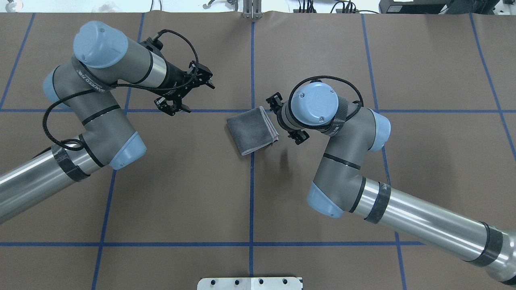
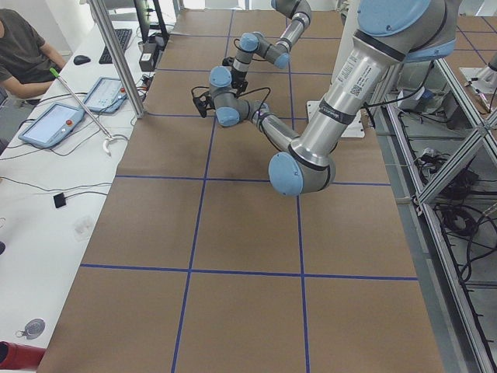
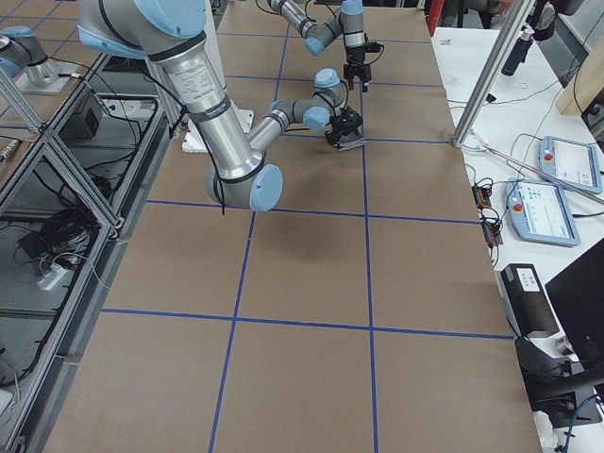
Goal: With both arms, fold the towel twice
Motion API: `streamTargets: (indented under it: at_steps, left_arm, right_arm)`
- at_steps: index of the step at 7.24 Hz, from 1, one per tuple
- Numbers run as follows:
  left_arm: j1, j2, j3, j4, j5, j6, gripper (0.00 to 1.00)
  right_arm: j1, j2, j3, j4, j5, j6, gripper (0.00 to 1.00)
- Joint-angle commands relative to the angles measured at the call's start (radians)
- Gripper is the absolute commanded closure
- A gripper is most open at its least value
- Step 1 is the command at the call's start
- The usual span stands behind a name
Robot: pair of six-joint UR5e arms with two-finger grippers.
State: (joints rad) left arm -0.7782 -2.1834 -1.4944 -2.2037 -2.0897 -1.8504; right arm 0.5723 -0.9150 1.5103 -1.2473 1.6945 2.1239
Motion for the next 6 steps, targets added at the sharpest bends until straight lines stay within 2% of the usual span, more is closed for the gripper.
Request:
streamTargets:
  at_steps: [1, 3, 4, 5, 6]
  left_arm:
    - [-0.054, 0.011, -0.010, 0.001, -0.021, 0.032, 0.01]
    - [-0.119, 0.135, -0.076, 0.030, -0.065, 0.295, 0.01]
    - [-0.150, 0.202, -0.120, 0.097, -0.069, 0.509, 0.00]
    - [-0.191, 0.293, -0.192, 0.218, -0.067, 0.769, 0.00]
    - [-0.273, 0.365, -0.251, 0.328, -0.067, 1.024, 0.00]
  right_arm:
    - [0.073, -0.043, 0.004, 0.002, 0.094, -0.178, 0.00]
    - [0.182, -0.094, 0.021, 0.003, 0.224, -0.383, 0.00]
    - [0.263, -0.138, 0.050, 0.003, 0.328, -0.501, 0.00]
    - [0.341, -0.187, 0.066, 0.002, 0.415, -0.627, 0.00]
    - [0.403, -0.241, 0.077, -0.003, 0.466, -0.763, 0.00]
